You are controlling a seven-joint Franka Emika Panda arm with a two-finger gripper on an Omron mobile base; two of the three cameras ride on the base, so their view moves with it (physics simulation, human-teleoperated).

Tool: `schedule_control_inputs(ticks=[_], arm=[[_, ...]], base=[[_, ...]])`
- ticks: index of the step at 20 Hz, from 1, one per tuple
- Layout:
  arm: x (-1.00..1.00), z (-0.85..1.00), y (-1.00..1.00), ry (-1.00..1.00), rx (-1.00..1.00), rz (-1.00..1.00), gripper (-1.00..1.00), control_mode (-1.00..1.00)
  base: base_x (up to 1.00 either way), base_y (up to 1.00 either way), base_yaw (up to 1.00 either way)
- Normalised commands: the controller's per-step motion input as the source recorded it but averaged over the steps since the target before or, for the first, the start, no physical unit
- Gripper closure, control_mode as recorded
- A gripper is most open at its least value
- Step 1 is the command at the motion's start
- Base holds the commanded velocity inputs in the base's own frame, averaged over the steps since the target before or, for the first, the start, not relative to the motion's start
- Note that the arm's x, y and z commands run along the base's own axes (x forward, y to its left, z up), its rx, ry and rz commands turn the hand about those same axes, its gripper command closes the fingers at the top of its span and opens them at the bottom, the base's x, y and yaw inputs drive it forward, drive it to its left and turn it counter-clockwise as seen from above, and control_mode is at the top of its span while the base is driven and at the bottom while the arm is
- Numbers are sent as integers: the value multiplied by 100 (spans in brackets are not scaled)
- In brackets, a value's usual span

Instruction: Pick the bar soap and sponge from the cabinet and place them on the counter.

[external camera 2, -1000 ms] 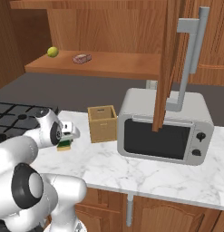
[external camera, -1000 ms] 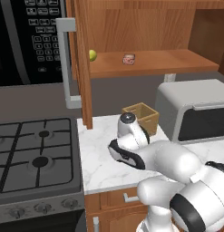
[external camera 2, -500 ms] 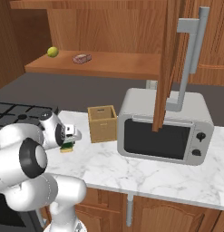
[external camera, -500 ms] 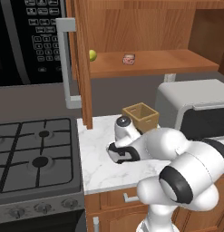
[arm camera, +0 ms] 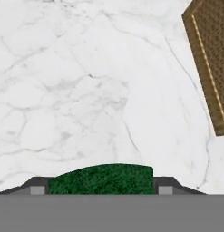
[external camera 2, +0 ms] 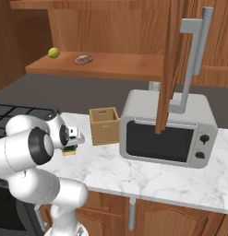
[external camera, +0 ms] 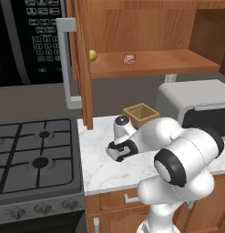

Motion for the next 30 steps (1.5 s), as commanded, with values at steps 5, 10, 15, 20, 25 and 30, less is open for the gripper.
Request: schedule_control_inputs(ticks=[5, 10, 15, 20, 25, 30], arm=[[3, -15, 4, 10, 0, 0, -100, -100], [4, -14, 2, 8, 0, 0, -100, -100], [4, -11, 0, 4, 0, 0, -100, -100], [4, -10, 0, 3, 0, 0, -100, -100], [1, -3, 0, 1, 0, 0, -100, -100], [-20, 28, -1, -13, 0, 0, -100, -100]], base=[[0, 0, 0], [0, 0, 0], [0, 0, 0], [0, 0, 0], [0, 0, 0], [0, 0, 0]])
